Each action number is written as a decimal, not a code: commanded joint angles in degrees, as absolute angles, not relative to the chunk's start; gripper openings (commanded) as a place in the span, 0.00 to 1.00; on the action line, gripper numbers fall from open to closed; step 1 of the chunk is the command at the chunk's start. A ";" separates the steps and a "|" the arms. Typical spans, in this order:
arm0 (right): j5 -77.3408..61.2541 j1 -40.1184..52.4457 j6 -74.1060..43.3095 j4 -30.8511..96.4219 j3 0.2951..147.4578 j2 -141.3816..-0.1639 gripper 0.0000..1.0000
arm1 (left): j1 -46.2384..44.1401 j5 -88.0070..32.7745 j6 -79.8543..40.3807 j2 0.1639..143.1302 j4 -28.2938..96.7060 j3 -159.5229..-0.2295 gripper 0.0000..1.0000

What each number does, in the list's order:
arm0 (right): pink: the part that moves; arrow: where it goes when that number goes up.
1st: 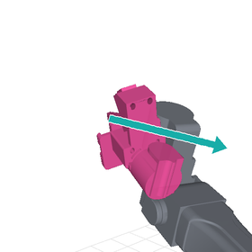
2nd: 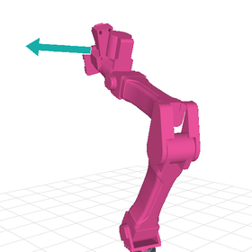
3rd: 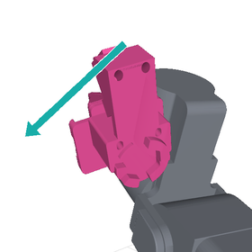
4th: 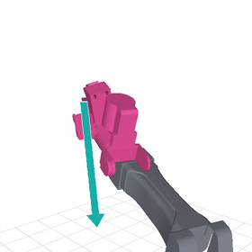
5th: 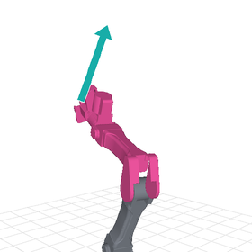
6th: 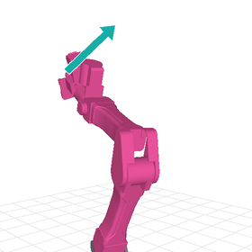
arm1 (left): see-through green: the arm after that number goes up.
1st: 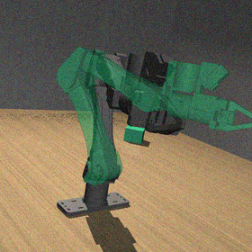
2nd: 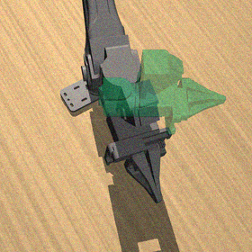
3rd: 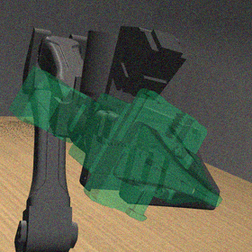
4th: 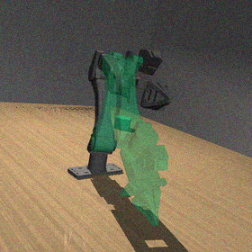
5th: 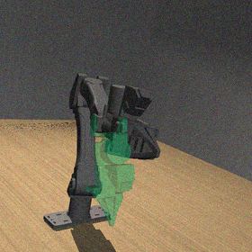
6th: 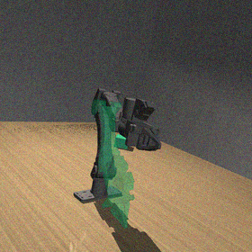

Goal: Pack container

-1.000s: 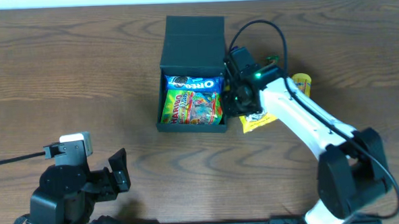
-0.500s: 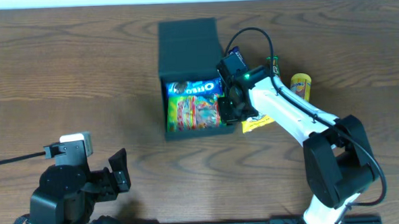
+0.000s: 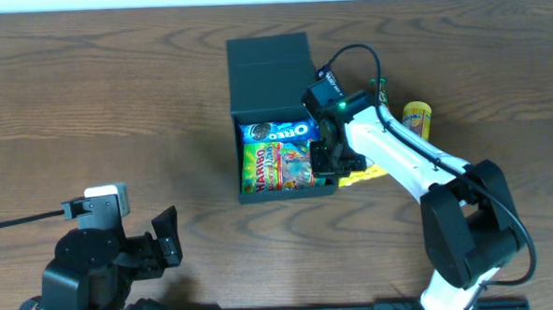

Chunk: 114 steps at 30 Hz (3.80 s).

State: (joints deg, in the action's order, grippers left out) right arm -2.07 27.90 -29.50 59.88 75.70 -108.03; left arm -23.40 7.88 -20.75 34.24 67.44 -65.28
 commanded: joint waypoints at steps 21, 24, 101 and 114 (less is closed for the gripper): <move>0.58 29.21 -30.68 63.92 77.95 -105.25 0.69 | -23.16 7.86 -20.80 34.06 68.36 -65.28 0.96; 0.60 29.21 -28.62 66.17 81.65 -100.95 0.88 | -23.16 7.86 -20.80 34.04 68.62 -65.28 0.95; -8.71 18.11 -20.27 57.91 72.20 -81.69 0.24 | -23.16 7.86 -21.06 34.06 68.29 -65.28 0.95; -3.64 33.89 -33.19 49.87 72.16 -87.39 0.27 | -23.16 7.86 -21.41 34.06 68.60 -65.28 0.96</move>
